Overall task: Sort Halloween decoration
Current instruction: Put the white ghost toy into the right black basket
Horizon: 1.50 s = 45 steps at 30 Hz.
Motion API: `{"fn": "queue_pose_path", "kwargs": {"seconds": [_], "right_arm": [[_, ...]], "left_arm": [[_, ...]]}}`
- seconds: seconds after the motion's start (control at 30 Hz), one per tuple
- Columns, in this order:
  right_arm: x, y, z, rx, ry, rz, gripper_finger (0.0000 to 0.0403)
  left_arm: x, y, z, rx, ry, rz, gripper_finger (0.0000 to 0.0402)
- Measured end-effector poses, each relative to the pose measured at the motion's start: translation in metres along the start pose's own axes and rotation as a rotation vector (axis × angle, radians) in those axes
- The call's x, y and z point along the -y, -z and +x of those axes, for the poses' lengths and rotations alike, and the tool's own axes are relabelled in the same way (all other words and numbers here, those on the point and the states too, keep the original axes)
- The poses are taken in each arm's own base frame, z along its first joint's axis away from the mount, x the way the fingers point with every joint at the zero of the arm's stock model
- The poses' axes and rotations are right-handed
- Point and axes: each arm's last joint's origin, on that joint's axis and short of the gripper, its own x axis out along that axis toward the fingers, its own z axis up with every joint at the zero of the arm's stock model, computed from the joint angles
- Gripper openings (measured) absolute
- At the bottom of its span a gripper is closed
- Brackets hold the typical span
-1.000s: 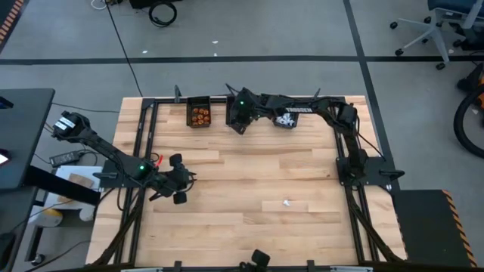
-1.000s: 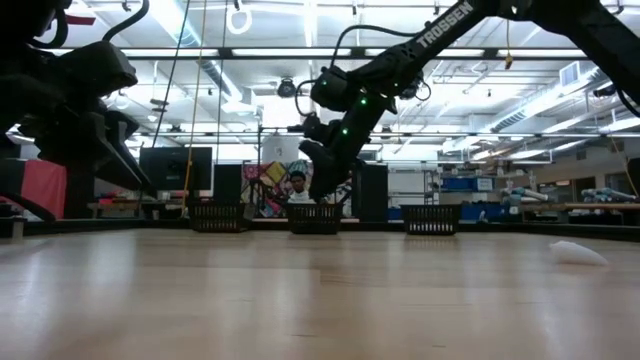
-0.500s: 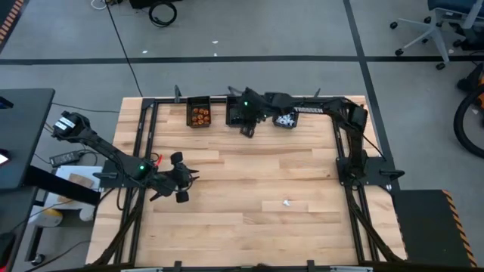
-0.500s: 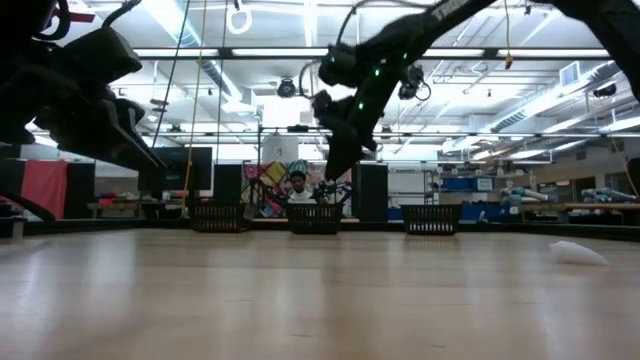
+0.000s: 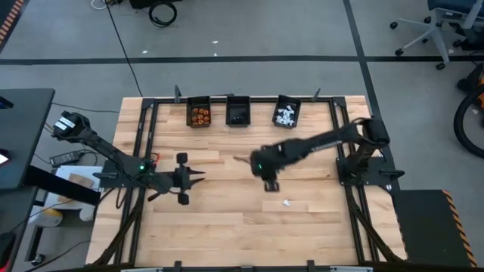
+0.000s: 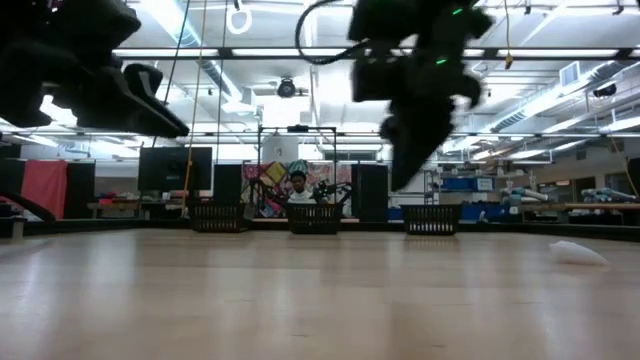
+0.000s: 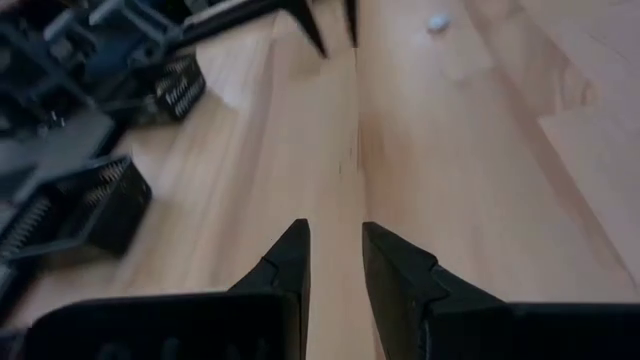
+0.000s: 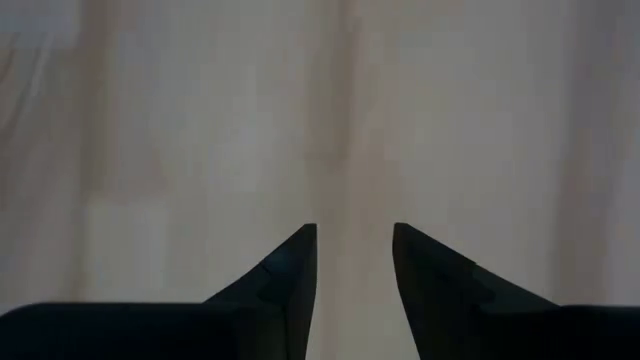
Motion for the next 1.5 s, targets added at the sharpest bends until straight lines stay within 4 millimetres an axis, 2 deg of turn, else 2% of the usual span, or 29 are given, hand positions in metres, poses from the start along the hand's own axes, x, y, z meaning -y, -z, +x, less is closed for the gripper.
{"fn": "queue_pose_path", "kwargs": {"seconds": [0.17,0.3,0.47,0.73,0.93,1.03,1.23,1.5], "right_arm": [[-0.05,0.024,-0.009,-0.135,0.012,0.002,0.0138],[-0.077,0.037,-0.012,-0.195,0.041,0.036,0.0142],[-0.093,0.044,-0.014,-0.205,0.044,0.116,0.0174],[-0.112,0.052,-0.005,-0.217,0.107,0.287,0.0242],[-0.133,0.063,-0.007,-0.1,0.231,0.3,0.0239],[-0.142,0.077,-0.002,-0.008,0.322,0.297,0.0234],[-0.159,0.108,0.021,0.226,0.341,0.349,0.0231],[-0.167,0.146,0.036,0.486,0.387,0.311,0.023]], "left_arm": [[0.0,-0.005,0.0,0.039,-0.002,0.049,0.0073],[-0.001,-0.005,0.001,0.038,-0.01,0.052,0.0073],[-0.006,-0.004,0.004,0.028,-0.035,0.038,0.0073],[-0.009,-0.004,0.005,0.022,-0.05,0.03,0.0073],[-0.009,-0.004,0.005,0.02,-0.05,0.03,0.0073],[-0.009,-0.004,0.005,0.02,-0.05,0.026,0.0073],[-0.009,-0.004,0.005,0.02,-0.05,0.022,0.0073],[-0.009,-0.004,0.005,0.02,-0.049,0.022,0.0073]]}}
